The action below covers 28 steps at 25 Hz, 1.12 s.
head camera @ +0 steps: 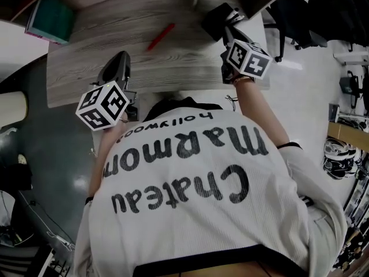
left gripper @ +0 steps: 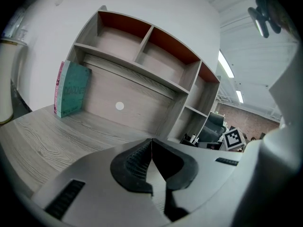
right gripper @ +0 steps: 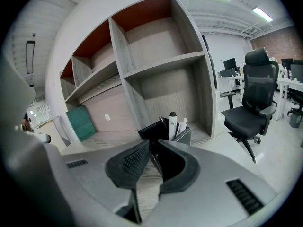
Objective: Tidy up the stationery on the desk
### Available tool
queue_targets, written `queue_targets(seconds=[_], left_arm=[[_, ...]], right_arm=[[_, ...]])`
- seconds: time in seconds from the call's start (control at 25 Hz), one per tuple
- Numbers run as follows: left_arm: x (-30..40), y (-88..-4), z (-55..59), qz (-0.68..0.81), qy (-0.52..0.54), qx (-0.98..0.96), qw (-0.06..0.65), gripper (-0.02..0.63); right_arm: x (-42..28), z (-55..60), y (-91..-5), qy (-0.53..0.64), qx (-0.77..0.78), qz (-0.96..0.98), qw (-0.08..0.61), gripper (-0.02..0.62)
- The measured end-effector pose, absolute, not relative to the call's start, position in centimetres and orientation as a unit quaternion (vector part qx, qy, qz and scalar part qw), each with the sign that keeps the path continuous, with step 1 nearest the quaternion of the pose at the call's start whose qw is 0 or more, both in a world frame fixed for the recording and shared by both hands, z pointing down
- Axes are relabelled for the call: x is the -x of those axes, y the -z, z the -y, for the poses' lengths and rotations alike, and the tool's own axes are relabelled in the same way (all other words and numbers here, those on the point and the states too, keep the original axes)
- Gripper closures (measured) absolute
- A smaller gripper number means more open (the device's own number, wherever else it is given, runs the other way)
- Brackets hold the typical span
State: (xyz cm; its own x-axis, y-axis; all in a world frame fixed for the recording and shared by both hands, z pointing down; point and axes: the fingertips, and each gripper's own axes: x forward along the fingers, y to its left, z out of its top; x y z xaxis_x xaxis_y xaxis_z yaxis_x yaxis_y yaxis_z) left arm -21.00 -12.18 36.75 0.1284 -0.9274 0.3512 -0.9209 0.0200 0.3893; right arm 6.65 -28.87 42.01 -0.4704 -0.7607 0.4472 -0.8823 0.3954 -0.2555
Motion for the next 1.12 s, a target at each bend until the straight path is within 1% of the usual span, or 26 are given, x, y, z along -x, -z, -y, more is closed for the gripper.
queue_targets(seconds=[0.24, 0.6, 0.76, 0.88, 1.12], left_arm=[[19.9, -36.7, 10.1, 0.672, 0.01, -0.684, 0.283, 0.589], [18.5, -37.3, 6.8, 0.699, 0.029, -0.65, 0.296, 0.589], [16.4, -38.1, 6.2, 0.702, 0.026, -0.643, 0.304, 0.589], [14.8, -39.7, 4.9, 0.705, 0.021, -0.631, 0.324, 0.589], [15.3, -43.2, 0.7, 0.721, 0.024, -0.59, 0.362, 0.589]], right_arm=[[-6.4, 28.5, -41.6, -0.23, -0.479, 0.835, 0.142, 0.523], [-6.1, 25.8, -42.0, -0.238, -0.431, 0.853, 0.173, 0.528], [-6.0, 24.0, -45.6, -0.272, -0.384, 0.864, 0.178, 0.548], [-6.3, 21.8, -47.6, -0.284, -0.364, 0.861, 0.212, 0.548], [-2.2, 18.7, -50.1, -0.292, -0.308, 0.87, 0.25, 0.548]])
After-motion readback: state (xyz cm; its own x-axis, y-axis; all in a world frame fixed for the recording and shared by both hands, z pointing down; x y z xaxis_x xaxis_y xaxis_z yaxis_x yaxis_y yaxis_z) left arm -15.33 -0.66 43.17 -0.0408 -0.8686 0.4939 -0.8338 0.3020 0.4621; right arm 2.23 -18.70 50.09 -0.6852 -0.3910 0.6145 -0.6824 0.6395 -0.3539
